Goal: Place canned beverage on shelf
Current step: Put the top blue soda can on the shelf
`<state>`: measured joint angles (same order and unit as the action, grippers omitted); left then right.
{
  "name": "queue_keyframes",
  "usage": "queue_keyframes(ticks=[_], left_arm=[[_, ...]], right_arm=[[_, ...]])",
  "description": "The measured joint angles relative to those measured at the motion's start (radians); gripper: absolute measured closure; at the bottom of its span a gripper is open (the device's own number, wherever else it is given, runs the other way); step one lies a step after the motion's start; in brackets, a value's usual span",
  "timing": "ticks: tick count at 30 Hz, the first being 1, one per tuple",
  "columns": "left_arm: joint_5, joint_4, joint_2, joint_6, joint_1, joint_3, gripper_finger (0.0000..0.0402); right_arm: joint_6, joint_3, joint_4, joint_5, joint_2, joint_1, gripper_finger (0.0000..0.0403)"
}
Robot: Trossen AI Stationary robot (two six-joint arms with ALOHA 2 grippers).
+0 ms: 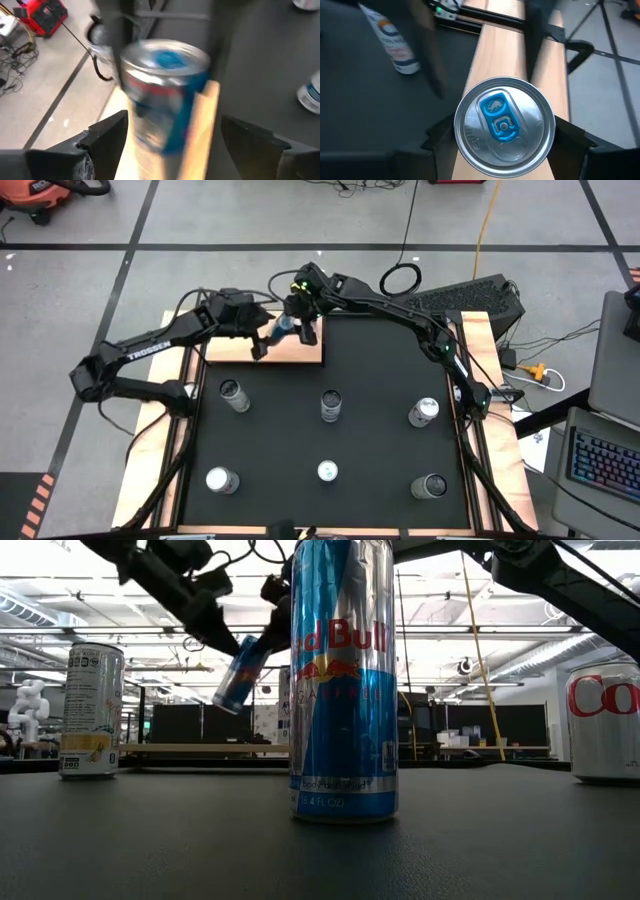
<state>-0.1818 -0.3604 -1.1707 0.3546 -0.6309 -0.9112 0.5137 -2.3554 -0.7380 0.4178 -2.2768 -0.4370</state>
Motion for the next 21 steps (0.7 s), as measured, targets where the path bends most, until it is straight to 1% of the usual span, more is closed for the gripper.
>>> queue_keyframes(ticks=[3,7,11,14,21], left_arm=[[-0.031,0.040,-0.040,-0.001,-0.032,0.000,0.0081],[-0.082,0.043,-0.081,0.000,-0.056,0.000,0.0081],[-0.148,0.057,-0.102,0.031,-0.070,0.000,0.0081],[-0.182,0.081,-0.107,0.027,-0.078,0.000,0.0081],[-0.197,0.083,-0.108,0.018,-0.083,0.000,0.0081]], right_arm=[[0.000,0.000,0.004,0.001,0.000,0.001,0.0181],[-0.001,0.000,0.001,0.001,0.000,-0.001,0.0181],[0.000,0.000,0.000,0.001,0.000,-0.002,0.0181],[-0.001,0.000,0.000,0.001,0.000,-0.002,0.0181],[-0.003,0.000,0.000,0.000,0.000,-0.002,0.0181]])
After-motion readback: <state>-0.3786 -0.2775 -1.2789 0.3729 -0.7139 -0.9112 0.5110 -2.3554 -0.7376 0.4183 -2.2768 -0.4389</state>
